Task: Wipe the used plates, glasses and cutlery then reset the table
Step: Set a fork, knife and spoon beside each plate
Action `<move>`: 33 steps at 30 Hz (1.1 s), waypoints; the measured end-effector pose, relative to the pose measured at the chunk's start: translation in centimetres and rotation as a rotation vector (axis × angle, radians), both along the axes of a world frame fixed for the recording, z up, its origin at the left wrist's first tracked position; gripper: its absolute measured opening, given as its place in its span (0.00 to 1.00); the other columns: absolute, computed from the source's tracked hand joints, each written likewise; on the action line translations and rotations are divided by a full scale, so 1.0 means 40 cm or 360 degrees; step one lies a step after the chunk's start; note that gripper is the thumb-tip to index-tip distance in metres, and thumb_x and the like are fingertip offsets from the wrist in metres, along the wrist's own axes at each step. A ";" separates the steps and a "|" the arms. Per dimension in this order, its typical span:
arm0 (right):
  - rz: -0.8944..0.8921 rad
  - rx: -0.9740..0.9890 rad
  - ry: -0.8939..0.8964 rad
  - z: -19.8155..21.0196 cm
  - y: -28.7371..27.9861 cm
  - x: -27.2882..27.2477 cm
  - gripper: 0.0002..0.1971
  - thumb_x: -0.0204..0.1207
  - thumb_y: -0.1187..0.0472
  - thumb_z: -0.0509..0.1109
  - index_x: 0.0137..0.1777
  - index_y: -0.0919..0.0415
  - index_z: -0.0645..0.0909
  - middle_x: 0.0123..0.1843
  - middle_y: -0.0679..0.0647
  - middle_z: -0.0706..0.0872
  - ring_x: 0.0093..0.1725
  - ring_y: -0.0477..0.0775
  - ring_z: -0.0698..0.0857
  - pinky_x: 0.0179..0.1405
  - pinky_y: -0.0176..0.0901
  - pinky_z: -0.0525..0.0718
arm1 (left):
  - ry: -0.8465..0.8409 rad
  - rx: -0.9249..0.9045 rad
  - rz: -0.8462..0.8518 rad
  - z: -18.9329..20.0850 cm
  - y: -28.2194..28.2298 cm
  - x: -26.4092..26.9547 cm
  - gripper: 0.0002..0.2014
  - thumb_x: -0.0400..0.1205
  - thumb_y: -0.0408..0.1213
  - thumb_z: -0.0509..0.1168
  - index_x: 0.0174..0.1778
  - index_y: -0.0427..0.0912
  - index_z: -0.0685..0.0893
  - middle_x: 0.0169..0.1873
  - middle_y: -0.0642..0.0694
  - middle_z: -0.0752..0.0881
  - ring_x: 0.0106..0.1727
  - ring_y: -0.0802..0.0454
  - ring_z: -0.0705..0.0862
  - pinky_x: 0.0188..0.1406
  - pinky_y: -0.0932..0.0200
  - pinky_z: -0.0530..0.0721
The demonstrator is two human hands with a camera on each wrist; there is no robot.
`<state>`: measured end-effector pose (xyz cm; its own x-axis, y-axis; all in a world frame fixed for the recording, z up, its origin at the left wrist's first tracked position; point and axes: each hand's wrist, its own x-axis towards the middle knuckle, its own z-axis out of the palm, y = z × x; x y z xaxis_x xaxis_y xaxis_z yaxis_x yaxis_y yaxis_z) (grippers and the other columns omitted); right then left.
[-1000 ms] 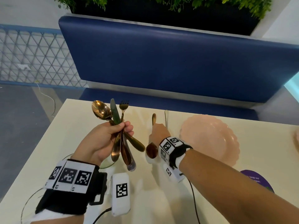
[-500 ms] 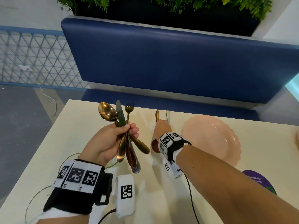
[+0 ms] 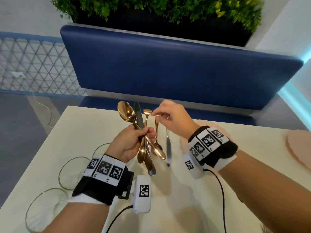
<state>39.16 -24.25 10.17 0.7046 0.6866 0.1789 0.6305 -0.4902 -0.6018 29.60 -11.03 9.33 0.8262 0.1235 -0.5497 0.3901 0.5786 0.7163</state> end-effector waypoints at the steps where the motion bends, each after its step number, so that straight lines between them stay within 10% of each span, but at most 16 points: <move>1: 0.0176 -0.0071 -0.0073 0.012 -0.014 -0.015 0.11 0.75 0.72 0.66 0.51 0.62 0.88 0.48 0.53 0.81 0.45 0.48 0.80 0.45 0.35 0.78 | -0.0020 -0.0027 -0.0046 0.004 -0.018 0.003 0.07 0.84 0.27 0.57 0.55 0.35 0.78 0.40 0.40 0.87 0.32 0.53 0.90 0.34 0.57 0.90; 5: 0.0335 -0.0401 -0.0231 0.041 -0.105 -0.042 0.13 0.75 0.75 0.63 0.54 0.65 0.86 0.54 0.60 0.83 0.56 0.56 0.79 0.54 0.45 0.78 | -0.0059 -0.0147 -0.0272 0.021 -0.096 0.012 0.10 0.85 0.30 0.55 0.59 0.38 0.78 0.42 0.39 0.90 0.37 0.51 0.91 0.39 0.55 0.90; 17: 0.0123 -0.0684 -0.0619 0.093 -0.571 -0.089 0.08 0.74 0.72 0.69 0.51 0.64 0.84 0.45 0.58 0.84 0.45 0.57 0.84 0.40 0.40 0.73 | -0.0083 -0.0397 -0.0433 0.080 -0.488 -0.001 0.12 0.86 0.30 0.54 0.58 0.32 0.80 0.41 0.36 0.91 0.40 0.47 0.92 0.41 0.53 0.89; 26: -0.1076 0.0300 0.0635 0.000 -0.826 0.038 0.06 0.78 0.66 0.67 0.39 0.58 0.81 0.34 0.52 0.81 0.35 0.48 0.79 0.34 0.35 0.75 | 0.0134 -0.0136 -0.0187 0.024 -0.595 0.014 0.10 0.87 0.30 0.53 0.53 0.32 0.79 0.44 0.34 0.87 0.45 0.46 0.88 0.43 0.49 0.83; 33: -0.1158 -0.0481 0.1021 -0.182 -0.787 0.172 0.05 0.79 0.63 0.66 0.49 0.64 0.82 0.40 0.55 0.83 0.39 0.51 0.82 0.46 0.39 0.84 | 0.0179 0.0000 -0.0240 -0.021 -0.527 0.091 0.11 0.86 0.29 0.54 0.58 0.32 0.79 0.43 0.38 0.85 0.37 0.50 0.90 0.35 0.57 0.91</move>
